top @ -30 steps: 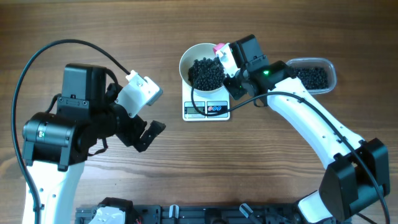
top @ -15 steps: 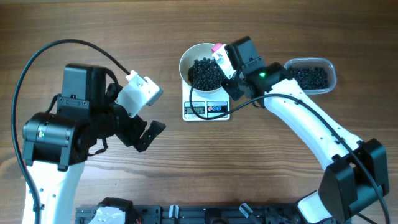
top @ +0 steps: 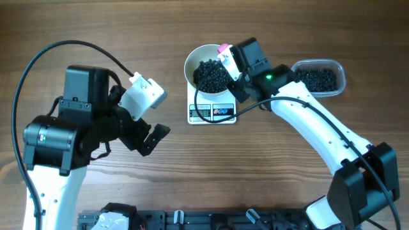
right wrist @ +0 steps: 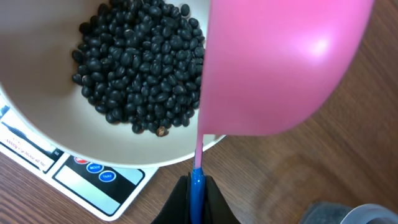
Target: Scoop item into bowl and weigh 150g on scale
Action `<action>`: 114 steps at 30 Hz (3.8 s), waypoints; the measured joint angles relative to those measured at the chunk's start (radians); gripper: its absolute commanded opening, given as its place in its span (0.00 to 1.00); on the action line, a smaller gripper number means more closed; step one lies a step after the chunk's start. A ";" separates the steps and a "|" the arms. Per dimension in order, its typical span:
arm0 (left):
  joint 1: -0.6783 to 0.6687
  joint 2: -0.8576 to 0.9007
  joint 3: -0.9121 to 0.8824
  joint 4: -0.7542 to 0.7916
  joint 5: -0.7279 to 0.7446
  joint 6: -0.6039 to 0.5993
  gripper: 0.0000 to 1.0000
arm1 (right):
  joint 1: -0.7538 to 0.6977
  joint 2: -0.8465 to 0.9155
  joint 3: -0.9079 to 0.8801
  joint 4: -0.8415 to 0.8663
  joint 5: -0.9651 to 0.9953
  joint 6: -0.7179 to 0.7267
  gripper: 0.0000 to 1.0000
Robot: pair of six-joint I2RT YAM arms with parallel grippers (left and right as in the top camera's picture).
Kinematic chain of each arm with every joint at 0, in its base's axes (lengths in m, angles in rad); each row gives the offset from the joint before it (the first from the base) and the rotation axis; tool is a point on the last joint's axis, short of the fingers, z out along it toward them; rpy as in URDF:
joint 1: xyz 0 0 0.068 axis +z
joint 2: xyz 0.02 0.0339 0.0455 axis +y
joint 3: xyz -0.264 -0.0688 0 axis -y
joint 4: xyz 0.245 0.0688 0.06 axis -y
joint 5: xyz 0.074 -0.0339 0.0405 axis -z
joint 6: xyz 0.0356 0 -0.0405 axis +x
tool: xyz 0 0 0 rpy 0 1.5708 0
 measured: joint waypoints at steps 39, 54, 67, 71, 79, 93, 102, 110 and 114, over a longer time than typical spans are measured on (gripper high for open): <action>0.000 0.000 0.000 0.000 0.000 0.000 1.00 | -0.566 -0.105 0.023 -0.396 -0.003 0.148 0.04; 0.000 0.000 0.000 0.000 0.000 0.000 1.00 | -0.571 0.069 0.023 -0.338 -0.056 0.147 0.05; 0.000 0.000 0.000 0.000 0.000 0.000 1.00 | -0.571 0.069 0.023 -0.338 -0.056 0.142 0.06; 0.000 0.000 0.000 0.000 0.000 0.000 1.00 | -0.571 0.069 0.023 -0.338 -0.058 0.142 0.04; 0.000 0.000 0.000 0.000 0.000 0.000 1.00 | -0.571 0.069 0.023 -0.338 -0.058 0.143 0.04; 0.000 0.000 0.000 0.000 0.000 0.000 1.00 | -0.571 0.069 0.023 -0.338 -0.059 0.177 0.24; 0.000 0.000 0.000 0.000 0.000 0.000 1.00 | -0.573 0.069 0.025 -0.338 -0.080 0.264 0.45; 0.000 0.000 0.000 0.000 0.000 0.000 1.00 | -0.644 -0.028 0.051 -0.339 -0.252 0.492 0.66; 0.000 0.000 0.000 0.000 0.000 0.000 1.00 | -0.674 -0.203 0.058 -0.342 -0.267 0.657 0.71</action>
